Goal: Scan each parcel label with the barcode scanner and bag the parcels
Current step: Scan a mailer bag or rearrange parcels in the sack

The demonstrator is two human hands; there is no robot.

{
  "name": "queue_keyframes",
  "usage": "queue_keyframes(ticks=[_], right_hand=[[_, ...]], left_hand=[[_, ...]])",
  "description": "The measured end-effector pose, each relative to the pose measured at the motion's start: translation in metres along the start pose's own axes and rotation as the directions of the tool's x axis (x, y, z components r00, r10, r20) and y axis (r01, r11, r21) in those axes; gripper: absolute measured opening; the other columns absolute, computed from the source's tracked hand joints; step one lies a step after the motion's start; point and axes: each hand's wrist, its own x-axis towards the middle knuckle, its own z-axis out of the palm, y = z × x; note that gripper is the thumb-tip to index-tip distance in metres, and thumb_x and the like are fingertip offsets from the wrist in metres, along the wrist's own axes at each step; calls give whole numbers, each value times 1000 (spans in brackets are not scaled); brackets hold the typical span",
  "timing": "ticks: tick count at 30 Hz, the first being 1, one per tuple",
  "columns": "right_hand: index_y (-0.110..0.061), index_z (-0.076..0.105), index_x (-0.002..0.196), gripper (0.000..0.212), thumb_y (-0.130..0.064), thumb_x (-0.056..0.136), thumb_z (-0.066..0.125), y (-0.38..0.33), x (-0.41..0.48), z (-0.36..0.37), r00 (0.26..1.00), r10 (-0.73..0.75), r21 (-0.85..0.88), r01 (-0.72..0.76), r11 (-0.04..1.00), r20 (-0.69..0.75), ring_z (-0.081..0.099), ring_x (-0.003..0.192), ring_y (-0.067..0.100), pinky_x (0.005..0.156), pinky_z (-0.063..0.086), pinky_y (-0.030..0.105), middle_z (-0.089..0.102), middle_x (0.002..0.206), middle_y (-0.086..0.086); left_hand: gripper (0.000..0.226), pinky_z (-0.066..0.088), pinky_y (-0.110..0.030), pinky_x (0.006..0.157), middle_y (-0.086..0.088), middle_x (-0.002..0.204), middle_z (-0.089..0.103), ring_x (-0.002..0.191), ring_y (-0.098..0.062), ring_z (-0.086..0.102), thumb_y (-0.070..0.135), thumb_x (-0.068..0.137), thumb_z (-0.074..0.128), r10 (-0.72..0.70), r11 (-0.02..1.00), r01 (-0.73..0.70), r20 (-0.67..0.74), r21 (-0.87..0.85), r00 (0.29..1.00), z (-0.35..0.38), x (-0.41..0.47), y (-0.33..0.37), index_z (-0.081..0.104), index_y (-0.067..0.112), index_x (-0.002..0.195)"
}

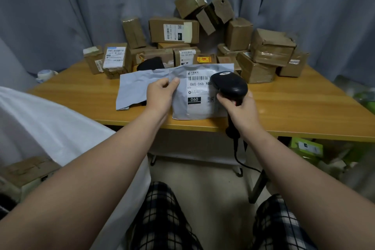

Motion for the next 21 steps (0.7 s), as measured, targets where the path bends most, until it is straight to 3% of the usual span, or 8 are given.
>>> queue_keyframes(ticks=[2,4,5,7,10,13,21], right_hand=[[-32,51,83,28,-29,79,79,0,-14,2,994,-67,-82,59,995,-87,54,115,25,96,47,35,55,118,14],[-28,52,71,28,-30,78,79,2,-30,5,990,-99,-104,89,991,-103,60,83,8,74,47,30,63,84,2],[-26,48,62,35,-29,79,78,3,-38,7,991,-97,-105,88,991,-89,52,61,-1,62,42,27,56,62,-9],[-25,39,52,48,-27,80,78,7,-52,11,991,-99,-125,87,988,-94,40,43,2,50,31,20,41,41,-14],[-28,37,54,48,-30,79,78,7,-67,18,982,-112,-107,96,990,-154,42,44,4,47,28,14,42,41,-15],[-29,40,56,43,-37,78,75,7,-73,18,975,-131,-93,116,989,-181,41,47,5,51,31,19,39,48,-15],[-27,41,52,41,-45,74,70,11,-82,10,981,-139,-50,134,990,-132,41,47,5,53,34,26,42,42,-16]], left_hand=[[29,41,-19,57,5,59,54,53,-4,47,20,97,57,-45,998,46,4,-45,999,1,-1,3,59,15,69],[27,42,-20,59,-1,61,53,54,-7,45,21,97,56,-93,992,92,1,-86,996,2,-4,3,60,13,72],[26,43,-19,59,-1,62,53,55,-7,45,22,98,55,-106,989,105,-1,-100,994,3,-7,3,62,13,74],[25,45,-19,60,-1,64,55,56,-7,48,24,98,54,-116,987,115,-6,-115,993,4,-12,3,64,14,78],[26,48,-17,61,-2,68,58,59,-7,51,24,99,53,-126,983,123,-15,-137,992,6,-18,4,64,14,78],[26,49,-18,63,-2,67,58,59,-8,52,24,99,53,-129,979,123,-25,-162,991,8,-22,6,64,15,78],[26,50,-19,67,1,72,61,63,-7,53,28,100,50,-131,982,126,-25,-139,991,11,-26,9,65,18,81]])
